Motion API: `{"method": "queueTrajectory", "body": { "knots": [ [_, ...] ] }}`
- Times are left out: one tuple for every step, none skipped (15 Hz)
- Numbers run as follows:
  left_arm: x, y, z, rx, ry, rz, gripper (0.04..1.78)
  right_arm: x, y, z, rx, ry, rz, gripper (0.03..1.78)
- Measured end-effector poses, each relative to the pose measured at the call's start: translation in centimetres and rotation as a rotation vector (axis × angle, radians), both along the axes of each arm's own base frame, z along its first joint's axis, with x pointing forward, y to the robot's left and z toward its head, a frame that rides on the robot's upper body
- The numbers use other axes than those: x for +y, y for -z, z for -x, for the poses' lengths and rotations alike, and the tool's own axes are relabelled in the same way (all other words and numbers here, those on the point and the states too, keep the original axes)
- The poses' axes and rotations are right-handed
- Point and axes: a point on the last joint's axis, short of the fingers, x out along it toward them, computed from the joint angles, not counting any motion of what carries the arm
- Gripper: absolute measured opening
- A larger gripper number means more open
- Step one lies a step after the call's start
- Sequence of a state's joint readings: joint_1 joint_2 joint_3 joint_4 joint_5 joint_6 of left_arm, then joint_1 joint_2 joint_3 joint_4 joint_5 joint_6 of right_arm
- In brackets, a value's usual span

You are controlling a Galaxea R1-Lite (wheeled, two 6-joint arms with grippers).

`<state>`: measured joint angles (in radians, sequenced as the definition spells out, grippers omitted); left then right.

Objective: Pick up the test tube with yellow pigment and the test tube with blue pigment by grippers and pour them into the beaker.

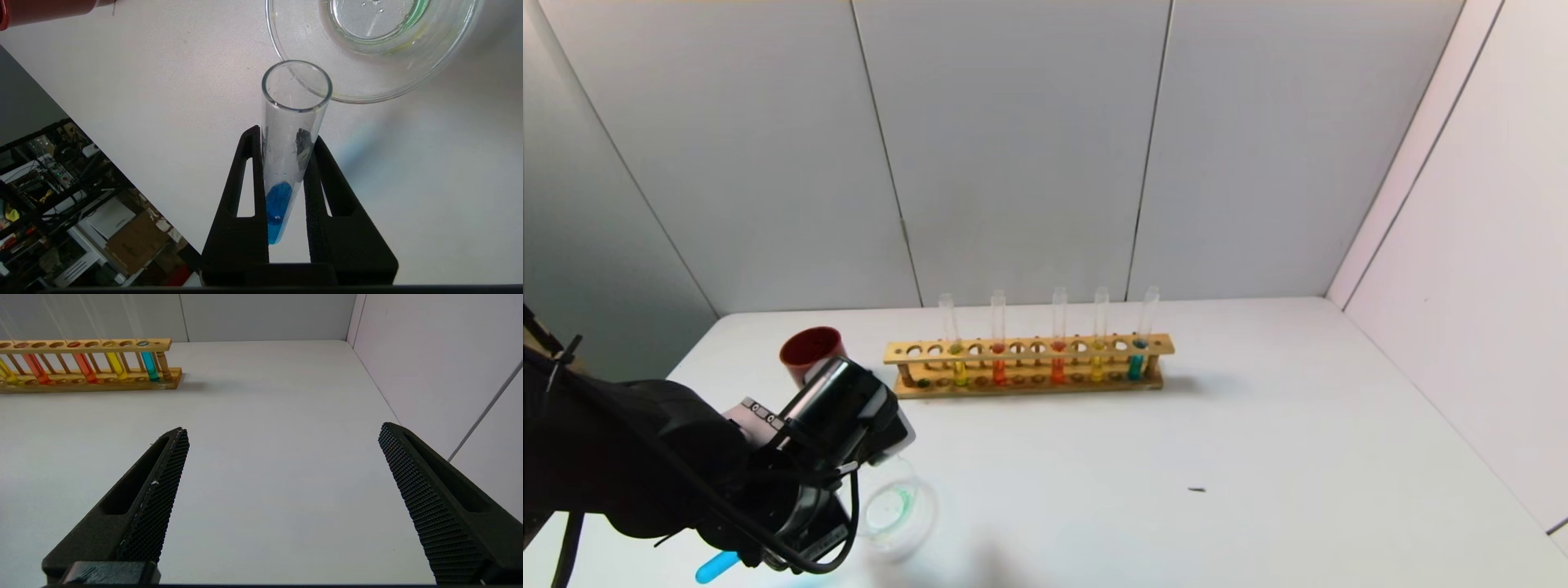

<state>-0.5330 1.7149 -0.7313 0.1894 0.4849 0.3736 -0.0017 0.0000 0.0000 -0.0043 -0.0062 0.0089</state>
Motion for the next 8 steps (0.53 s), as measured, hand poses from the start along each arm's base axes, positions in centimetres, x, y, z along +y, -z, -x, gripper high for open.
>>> {"method": "queueTrajectory", "body": {
  "knots": [
    [0.0,0.2,-0.1,0.008,-0.002,-0.005,0.31,0.0,0.0,0.0,0.000,0.000,0.000,1.70],
    [0.0,0.4,-0.2,0.014,-0.003,-0.008,0.31,0.0,0.0,0.0,0.000,0.000,0.000,1.70],
    [-0.1,0.6,-0.3,0.021,-0.003,-0.013,0.31,0.0,0.0,0.0,0.000,0.000,0.000,1.70],
    [-0.1,0.8,-0.3,0.029,0.000,-0.019,0.31,0.0,0.0,0.0,0.000,0.000,0.000,1.70],
    [-0.1,1.0,-0.4,0.037,0.001,-0.025,0.31,0.0,0.0,0.0,0.000,0.000,0.000,1.70],
    [-0.2,1.2,-0.5,0.044,0.003,-0.033,0.31,0.0,0.0,0.0,0.000,0.000,0.000,1.70],
    [-0.2,1.3,-0.6,0.052,0.006,-0.053,0.31,0.0,0.0,0.0,0.000,0.000,0.000,1.70],
    [-0.2,1.5,-0.7,0.066,0.006,-0.073,0.31,0.0,0.0,0.0,0.000,-0.001,0.000,1.70]
  ]
}}
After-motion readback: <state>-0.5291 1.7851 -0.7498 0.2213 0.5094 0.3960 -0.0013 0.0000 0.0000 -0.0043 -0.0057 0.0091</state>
